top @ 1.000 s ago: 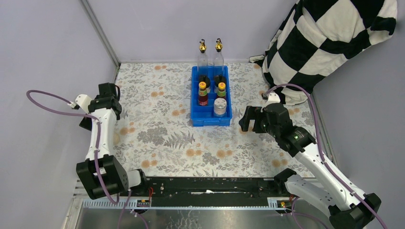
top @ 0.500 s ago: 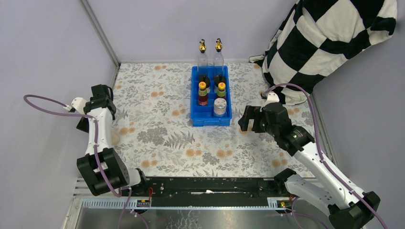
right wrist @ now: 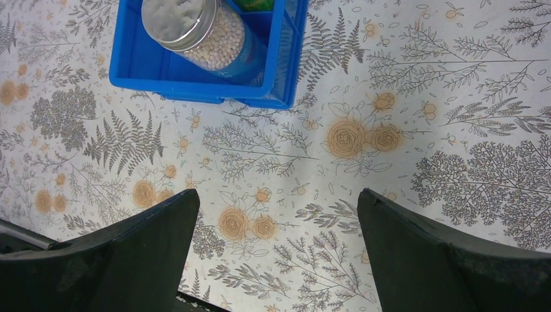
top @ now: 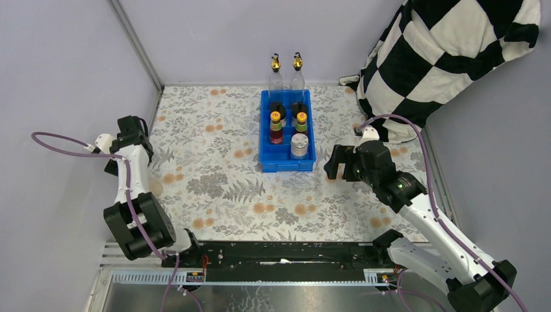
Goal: Organize the condiment bottles
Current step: Pick up the bottle from the corner of the board.
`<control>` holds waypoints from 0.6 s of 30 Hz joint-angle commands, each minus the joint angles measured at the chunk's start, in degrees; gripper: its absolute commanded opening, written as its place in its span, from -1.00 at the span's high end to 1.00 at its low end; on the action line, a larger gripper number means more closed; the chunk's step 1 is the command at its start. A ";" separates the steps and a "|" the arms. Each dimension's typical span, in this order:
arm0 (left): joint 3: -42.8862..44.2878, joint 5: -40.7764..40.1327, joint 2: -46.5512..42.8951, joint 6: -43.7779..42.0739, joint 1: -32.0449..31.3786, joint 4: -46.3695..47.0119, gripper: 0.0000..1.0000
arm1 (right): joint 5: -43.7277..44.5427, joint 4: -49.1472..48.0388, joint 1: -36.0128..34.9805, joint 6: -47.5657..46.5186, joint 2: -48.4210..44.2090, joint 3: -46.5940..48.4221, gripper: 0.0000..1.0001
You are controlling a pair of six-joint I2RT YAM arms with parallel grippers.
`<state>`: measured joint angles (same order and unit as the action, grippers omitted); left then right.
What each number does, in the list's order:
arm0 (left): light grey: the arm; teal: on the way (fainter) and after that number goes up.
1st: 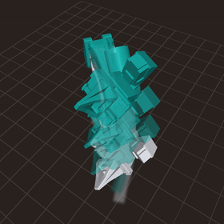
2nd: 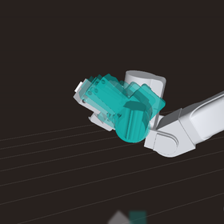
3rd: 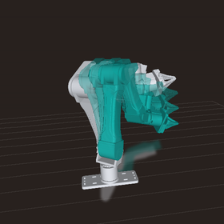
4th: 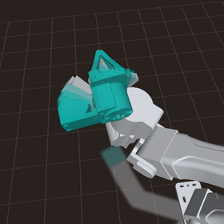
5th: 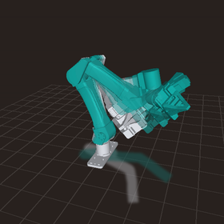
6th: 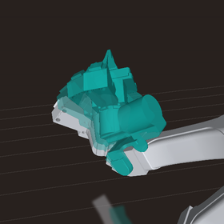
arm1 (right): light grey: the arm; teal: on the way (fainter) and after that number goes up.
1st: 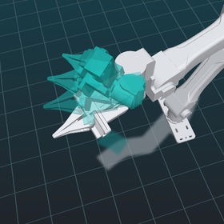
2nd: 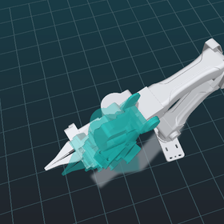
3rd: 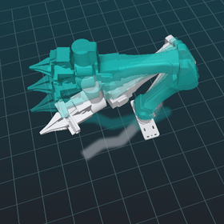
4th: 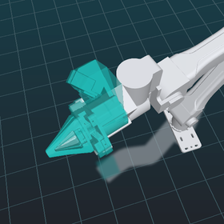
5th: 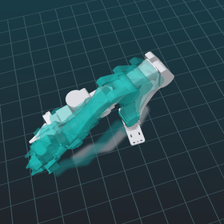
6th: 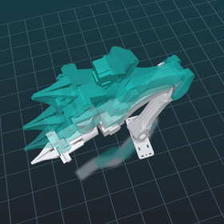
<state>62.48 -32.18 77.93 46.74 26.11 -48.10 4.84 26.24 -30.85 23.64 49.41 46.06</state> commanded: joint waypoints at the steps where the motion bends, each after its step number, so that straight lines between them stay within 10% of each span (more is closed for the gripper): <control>1: -0.75 2.41 0.11 -2.49 0.65 3.32 -0.25 | -0.74 -1.37 -0.11 0.33 -0.57 -0.57 -0.99; 11: -0.30 13.36 0.05 -7.91 -0.86 5.93 0.60 | -0.68 -1.63 -0.16 1.03 -0.89 -1.22 -0.99; 18: 1.42 13.06 1.74 -7.49 -15.59 7.11 0.61 | -1.41 -2.29 -0.14 2.03 -0.63 -1.67 -0.99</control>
<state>62.65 -24.05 77.95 38.85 18.13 -43.92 4.80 26.06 -30.85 24.69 49.28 44.80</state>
